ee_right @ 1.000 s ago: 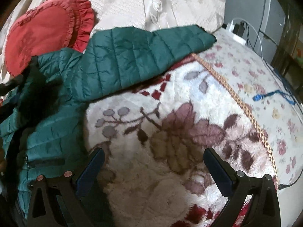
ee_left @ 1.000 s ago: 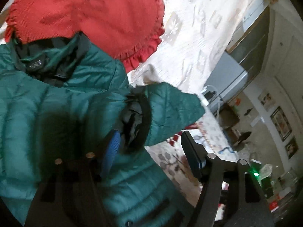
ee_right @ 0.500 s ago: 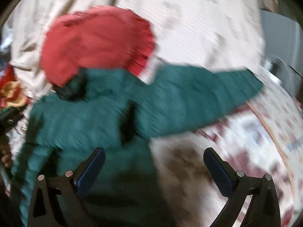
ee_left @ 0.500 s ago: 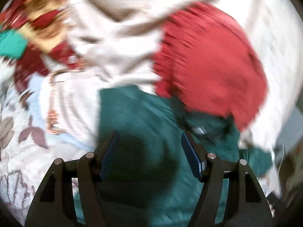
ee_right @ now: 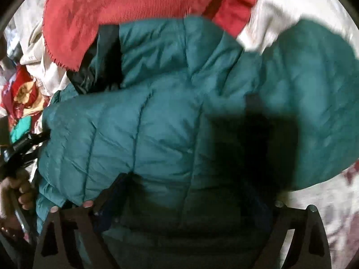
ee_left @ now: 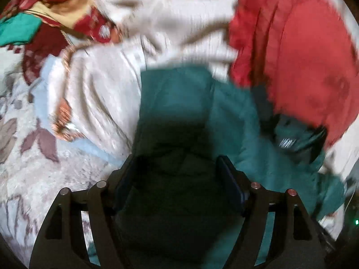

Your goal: Fold large clothes

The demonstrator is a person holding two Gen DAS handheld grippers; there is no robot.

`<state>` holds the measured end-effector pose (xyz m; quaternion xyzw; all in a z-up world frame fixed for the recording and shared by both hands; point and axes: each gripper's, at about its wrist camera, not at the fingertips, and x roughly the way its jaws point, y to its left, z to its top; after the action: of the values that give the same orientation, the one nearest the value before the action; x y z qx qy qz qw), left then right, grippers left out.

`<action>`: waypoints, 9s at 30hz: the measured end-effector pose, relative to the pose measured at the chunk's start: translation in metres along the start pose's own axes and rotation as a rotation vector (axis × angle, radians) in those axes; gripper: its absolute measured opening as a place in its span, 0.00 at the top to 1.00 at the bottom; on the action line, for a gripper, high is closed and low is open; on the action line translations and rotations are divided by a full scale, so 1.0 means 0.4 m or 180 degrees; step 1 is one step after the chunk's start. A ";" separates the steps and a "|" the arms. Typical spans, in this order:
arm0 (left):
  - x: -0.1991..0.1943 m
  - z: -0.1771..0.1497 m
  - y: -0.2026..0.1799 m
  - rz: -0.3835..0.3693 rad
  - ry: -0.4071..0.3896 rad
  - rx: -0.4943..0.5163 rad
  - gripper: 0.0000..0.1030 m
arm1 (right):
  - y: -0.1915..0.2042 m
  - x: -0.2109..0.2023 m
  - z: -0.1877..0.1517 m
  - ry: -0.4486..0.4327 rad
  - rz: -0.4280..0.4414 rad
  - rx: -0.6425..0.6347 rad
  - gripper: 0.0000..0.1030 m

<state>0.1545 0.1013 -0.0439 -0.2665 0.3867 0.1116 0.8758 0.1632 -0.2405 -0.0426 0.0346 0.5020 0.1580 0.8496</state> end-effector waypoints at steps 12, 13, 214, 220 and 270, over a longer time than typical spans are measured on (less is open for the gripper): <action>0.022 -0.009 -0.022 0.0167 0.0040 0.0218 0.24 | -0.007 0.073 0.060 -0.0197 0.0257 -0.0095 0.08; 0.002 -0.009 -0.022 0.0128 -0.0036 0.0230 0.24 | -0.005 0.053 0.064 -0.0250 0.0211 -0.0103 0.08; -0.350 -0.268 0.136 0.0225 -0.0017 0.0943 0.24 | -0.098 -0.368 -0.325 -0.0209 -0.0132 -0.0351 0.25; -0.408 -0.348 0.231 0.0117 0.0211 0.0729 0.24 | -0.228 -0.389 -0.494 -0.0068 0.0469 0.0203 0.25; -0.400 -0.531 0.234 -0.0863 0.0453 0.1003 0.36 | -0.130 -0.341 -0.531 -0.0199 0.1286 -0.0017 0.46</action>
<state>-0.1226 0.0634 -0.0804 -0.1831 0.4208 -0.0881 0.8841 -0.0689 -0.3522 -0.0439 0.1373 0.4578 0.3254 0.8159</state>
